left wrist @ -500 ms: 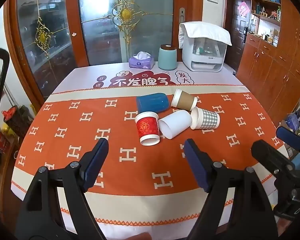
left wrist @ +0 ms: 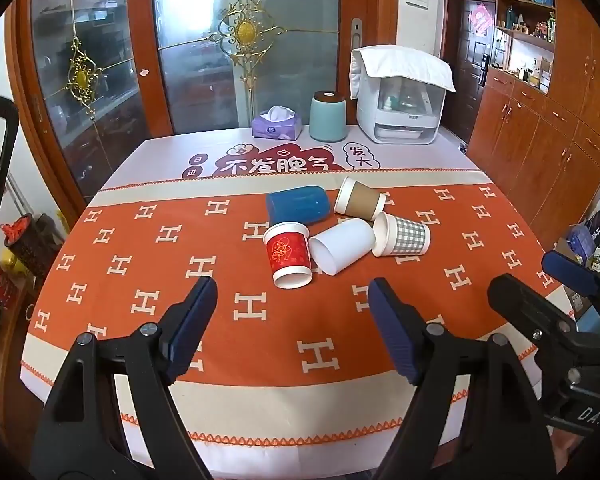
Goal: Flip cup upside down
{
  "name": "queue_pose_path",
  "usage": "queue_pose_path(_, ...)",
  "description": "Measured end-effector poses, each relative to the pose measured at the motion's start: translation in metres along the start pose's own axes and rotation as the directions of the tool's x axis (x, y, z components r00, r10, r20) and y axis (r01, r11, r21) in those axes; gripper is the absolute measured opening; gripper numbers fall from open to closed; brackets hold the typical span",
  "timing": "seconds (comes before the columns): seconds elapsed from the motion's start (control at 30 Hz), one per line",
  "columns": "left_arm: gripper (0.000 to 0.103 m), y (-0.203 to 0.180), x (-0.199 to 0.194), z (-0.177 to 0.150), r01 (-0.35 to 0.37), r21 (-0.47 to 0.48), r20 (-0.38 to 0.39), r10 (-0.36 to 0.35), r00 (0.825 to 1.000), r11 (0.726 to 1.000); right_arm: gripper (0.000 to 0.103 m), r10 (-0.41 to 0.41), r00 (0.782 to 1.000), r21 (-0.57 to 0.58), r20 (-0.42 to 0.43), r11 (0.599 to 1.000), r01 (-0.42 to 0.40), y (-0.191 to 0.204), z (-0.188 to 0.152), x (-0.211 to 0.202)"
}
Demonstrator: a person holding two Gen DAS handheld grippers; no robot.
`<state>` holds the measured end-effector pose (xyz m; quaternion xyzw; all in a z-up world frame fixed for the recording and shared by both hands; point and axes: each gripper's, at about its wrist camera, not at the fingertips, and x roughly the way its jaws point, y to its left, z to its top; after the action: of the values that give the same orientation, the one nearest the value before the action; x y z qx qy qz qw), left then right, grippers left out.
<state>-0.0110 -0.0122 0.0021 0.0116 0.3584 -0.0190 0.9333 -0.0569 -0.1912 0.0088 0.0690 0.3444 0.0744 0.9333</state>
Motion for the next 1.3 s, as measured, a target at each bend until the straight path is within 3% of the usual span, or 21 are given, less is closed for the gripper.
queue_pose_path(0.37, 0.076, 0.002, 0.000, 0.000, 0.004, 0.003, -0.020, -0.004, 1.000, 1.000, 0.093, -0.004, 1.000, 0.005, -0.028, 1.000, 0.004, 0.005, -0.007, 0.017)
queue_pose_path(1.3, 0.076, 0.007, 0.044, 0.002, 0.016, -0.002, -0.084, -0.017, 0.996, 1.000, 0.093, 0.004, 0.998, 0.025, -0.058, 1.000, -0.002, -0.002, -0.004, 0.061)
